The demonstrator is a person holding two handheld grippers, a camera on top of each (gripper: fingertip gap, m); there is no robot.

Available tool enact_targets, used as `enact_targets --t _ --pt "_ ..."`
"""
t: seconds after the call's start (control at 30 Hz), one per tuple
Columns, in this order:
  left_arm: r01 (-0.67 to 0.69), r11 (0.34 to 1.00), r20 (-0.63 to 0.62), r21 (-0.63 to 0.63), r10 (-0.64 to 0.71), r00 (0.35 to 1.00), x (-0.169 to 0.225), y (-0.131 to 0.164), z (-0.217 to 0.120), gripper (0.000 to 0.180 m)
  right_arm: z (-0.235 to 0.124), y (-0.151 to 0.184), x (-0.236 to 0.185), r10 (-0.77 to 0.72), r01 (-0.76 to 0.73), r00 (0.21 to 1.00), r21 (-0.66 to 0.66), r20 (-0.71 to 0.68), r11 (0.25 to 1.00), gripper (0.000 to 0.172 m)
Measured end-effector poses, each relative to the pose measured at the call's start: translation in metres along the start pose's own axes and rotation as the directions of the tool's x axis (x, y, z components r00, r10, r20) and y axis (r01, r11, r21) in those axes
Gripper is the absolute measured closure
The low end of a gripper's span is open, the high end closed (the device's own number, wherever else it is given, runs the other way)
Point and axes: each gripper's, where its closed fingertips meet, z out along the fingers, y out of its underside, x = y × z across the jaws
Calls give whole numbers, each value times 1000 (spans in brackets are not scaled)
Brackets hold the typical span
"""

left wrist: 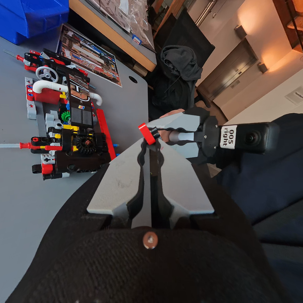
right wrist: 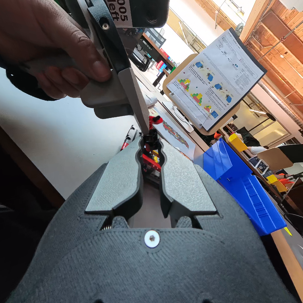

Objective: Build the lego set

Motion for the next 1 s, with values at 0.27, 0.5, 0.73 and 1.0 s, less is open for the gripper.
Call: enact_targets --t 0.27,0.5,0.73,1.0 --pt "35 999 -27 9 -35 999 -1 0 0 170 1 2 -1 -7 7 1000 2 -1 1000 158" --pt "-62 998 57 -21 63 996 -7 2 1 167 3 5 -2 -18 18 1000 -8 1 1000 159" --pt "-72 997 44 -13 73 996 -3 1 0 171 2 3 -2 -33 33 999 0 -9 999 159" --pt "-59 998 36 -27 60 998 -4 3 -2 172 3 3 -5 0 0 1000 11 23 1000 158"
